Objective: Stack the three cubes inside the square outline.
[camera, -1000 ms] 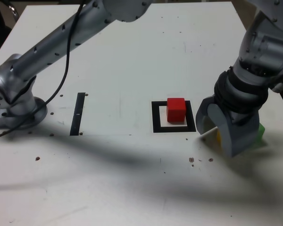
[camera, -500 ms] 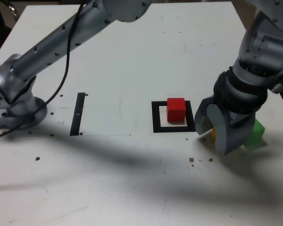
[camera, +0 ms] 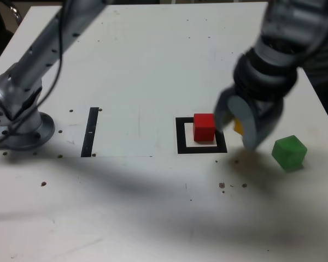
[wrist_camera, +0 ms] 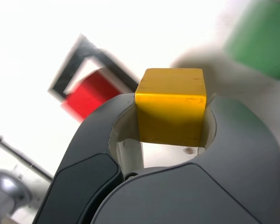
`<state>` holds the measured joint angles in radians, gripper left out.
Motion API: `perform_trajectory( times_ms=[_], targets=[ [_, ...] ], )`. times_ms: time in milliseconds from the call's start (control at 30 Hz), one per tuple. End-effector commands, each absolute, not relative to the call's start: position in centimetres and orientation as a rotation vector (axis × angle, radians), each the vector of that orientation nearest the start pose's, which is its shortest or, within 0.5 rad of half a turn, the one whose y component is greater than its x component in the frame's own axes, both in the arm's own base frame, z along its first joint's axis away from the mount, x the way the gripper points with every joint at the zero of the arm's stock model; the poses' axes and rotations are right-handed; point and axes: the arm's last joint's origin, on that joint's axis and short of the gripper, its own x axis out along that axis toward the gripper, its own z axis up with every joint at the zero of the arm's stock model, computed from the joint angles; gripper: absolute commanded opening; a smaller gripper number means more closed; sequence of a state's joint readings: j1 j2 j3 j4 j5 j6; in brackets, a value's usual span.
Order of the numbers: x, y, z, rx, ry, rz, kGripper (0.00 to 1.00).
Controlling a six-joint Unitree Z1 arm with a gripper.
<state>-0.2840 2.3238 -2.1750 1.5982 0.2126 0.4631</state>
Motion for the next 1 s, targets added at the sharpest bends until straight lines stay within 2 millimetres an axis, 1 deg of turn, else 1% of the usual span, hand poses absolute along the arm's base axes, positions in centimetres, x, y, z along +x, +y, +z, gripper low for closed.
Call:
perform_trajectory(
  times_ms=[0,200,300,367,533,633,733,967],
  targets=[
    [41.5,-10.8,28.3,0.751,1.682,-0.401,0.33],
    [38.4,-9.0,30.4,0.634,1.707,-0.255,0.33],
    [37.1,-8.1,30.8,0.548,1.724,-0.194,0.33],
    [36.6,-7.4,30.8,0.482,1.733,-0.169,0.33],
    [36.3,-5.8,30.1,0.272,1.757,-0.123,0.33],
    [36.3,-5.1,29.5,0.179,1.770,-0.105,0.33],
    [36.4,-4.7,29.3,0.136,1.773,-0.098,0.33],
    [36.9,-4.2,28.8,0.105,1.772,-0.087,0.33]
  ],
)
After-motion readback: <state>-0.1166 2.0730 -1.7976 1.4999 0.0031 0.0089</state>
